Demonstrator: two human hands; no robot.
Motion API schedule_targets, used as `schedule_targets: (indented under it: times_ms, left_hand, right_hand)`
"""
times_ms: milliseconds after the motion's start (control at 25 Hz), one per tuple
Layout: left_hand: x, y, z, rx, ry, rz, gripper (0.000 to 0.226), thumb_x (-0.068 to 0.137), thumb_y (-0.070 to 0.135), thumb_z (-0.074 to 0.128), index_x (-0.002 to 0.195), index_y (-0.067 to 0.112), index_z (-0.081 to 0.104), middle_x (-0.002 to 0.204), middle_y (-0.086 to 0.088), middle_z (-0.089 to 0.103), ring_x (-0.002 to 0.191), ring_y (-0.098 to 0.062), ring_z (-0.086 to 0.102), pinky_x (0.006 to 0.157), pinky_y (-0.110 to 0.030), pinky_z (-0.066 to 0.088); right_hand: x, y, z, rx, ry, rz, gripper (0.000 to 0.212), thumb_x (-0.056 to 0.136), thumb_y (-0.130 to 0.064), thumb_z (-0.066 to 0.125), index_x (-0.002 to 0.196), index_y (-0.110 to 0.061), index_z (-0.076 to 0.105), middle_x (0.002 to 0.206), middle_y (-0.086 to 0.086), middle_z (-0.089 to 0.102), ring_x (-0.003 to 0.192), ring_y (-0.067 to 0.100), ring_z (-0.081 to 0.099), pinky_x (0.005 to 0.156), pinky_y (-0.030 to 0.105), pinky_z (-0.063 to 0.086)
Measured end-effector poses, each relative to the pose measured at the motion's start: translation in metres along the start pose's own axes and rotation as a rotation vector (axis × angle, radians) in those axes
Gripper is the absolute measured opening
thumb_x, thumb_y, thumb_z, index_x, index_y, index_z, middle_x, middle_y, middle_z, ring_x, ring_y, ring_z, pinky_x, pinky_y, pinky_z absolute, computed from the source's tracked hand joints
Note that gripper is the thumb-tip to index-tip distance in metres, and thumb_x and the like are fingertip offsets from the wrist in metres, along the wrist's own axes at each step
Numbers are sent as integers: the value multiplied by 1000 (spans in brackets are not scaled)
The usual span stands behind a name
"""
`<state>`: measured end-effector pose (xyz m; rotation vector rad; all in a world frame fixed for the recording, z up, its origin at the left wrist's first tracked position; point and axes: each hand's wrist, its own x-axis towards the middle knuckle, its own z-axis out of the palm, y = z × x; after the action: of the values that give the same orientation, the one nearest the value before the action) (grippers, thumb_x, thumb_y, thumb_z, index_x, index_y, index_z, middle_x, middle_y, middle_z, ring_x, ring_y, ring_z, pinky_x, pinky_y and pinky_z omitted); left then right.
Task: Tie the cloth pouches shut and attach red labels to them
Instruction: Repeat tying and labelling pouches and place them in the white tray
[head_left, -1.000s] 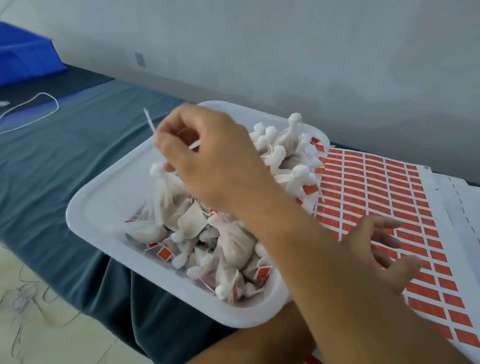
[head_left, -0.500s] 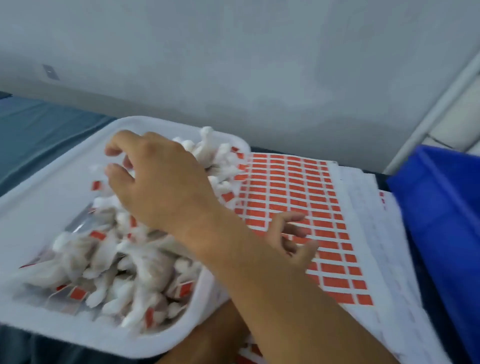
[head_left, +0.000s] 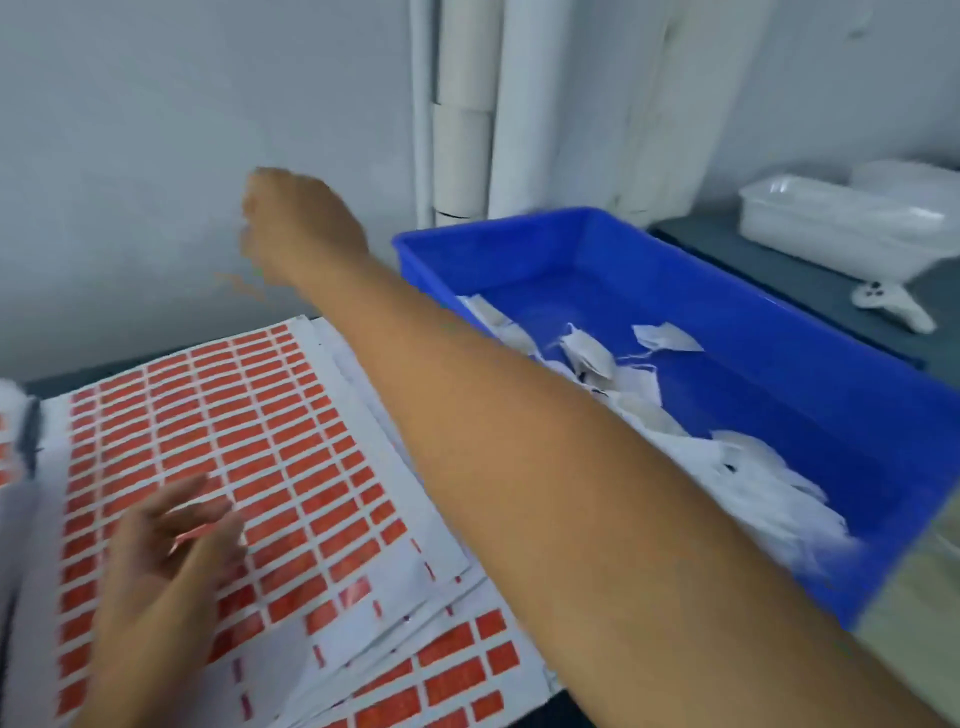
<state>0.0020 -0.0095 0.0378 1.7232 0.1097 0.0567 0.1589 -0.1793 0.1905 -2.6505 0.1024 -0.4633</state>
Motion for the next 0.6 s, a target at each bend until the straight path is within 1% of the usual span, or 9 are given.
schedule_targets:
  times_ms: [80, 200, 280, 320, 360, 440, 480, 520, 600]
  left_hand:
    - [5, -4, 4, 2, 14, -14, 26, 92, 39, 71, 101, 58, 57, 112, 11, 68, 98, -23, 69, 85, -49, 58]
    - [7, -9, 7, 32, -1, -10, 25, 94, 33, 70, 111, 46, 56, 117, 4, 67, 98, -24, 67, 85, -45, 55]
    - [11, -11, 5, 38, 11, -15, 29, 95, 30, 69, 118, 39, 54, 118, 0, 66, 100, -27, 66, 82, -43, 53]
    - [12, -12, 5, 31, 13, -18, 31, 95, 29, 70, 119, 38, 54, 118, -1, 66, 101, -29, 66, 82, -43, 53]
    - [14, -15, 5, 27, 11, -19, 31, 94, 28, 70, 120, 37, 54, 118, -2, 66, 103, -30, 65, 84, -44, 53]
    - [17, -18, 5, 19, 3, -21, 31, 94, 24, 71, 119, 35, 56, 117, -2, 67, 105, -31, 65, 86, -46, 53]
    - [17, -20, 5, 18, 5, -21, 31, 94, 22, 71, 119, 34, 56, 115, -1, 68, 105, -32, 65, 85, -44, 53]
    - [17, -20, 5, 17, 1, -28, 32, 94, 20, 71, 119, 33, 57, 112, 0, 67, 104, -31, 65, 83, -42, 52]
    - [19, -20, 6, 11, 0, -39, 33, 93, 19, 72, 118, 32, 57, 108, 2, 67, 104, -31, 64, 83, -42, 52]
  right_hand:
    - [8, 50, -22, -80, -11, 177, 28, 92, -11, 54, 118, -18, 62, 114, 5, 65, 107, 30, 63, 83, 34, 53]
    - [1, 122, -46, -211, -105, 386, 23, 92, -5, 55, 113, -14, 59, 99, 4, 59, 85, 25, 56, 63, 32, 44]
    - [-12, 160, -54, -313, -202, 498, 10, 91, -6, 59, 97, -12, 54, 88, 3, 52, 72, 21, 50, 53, 31, 38]
    - [-20, 175, -55, -365, -233, 534, 10, 91, -9, 62, 91, -12, 52, 87, 3, 51, 71, 20, 50, 54, 31, 38]
    - [-28, 188, -54, -410, -254, 553, 13, 90, -13, 64, 88, -13, 51, 88, 3, 51, 75, 22, 52, 58, 32, 40]
    - [-42, 209, -48, -450, -273, 579, 15, 90, -17, 65, 88, -14, 51, 92, 3, 53, 86, 26, 55, 67, 35, 43]
    - [-47, 216, -43, -459, -290, 596, 15, 89, -18, 66, 87, -14, 51, 98, 3, 55, 90, 27, 55, 70, 37, 44]
    - [-52, 220, -40, -464, -304, 608, 14, 89, -18, 66, 90, -12, 54, 105, 4, 56, 94, 28, 56, 72, 37, 45]
    - [-56, 229, -35, -495, -319, 603, 16, 92, -18, 65, 106, -14, 59, 120, 6, 58, 104, 29, 57, 76, 38, 46]
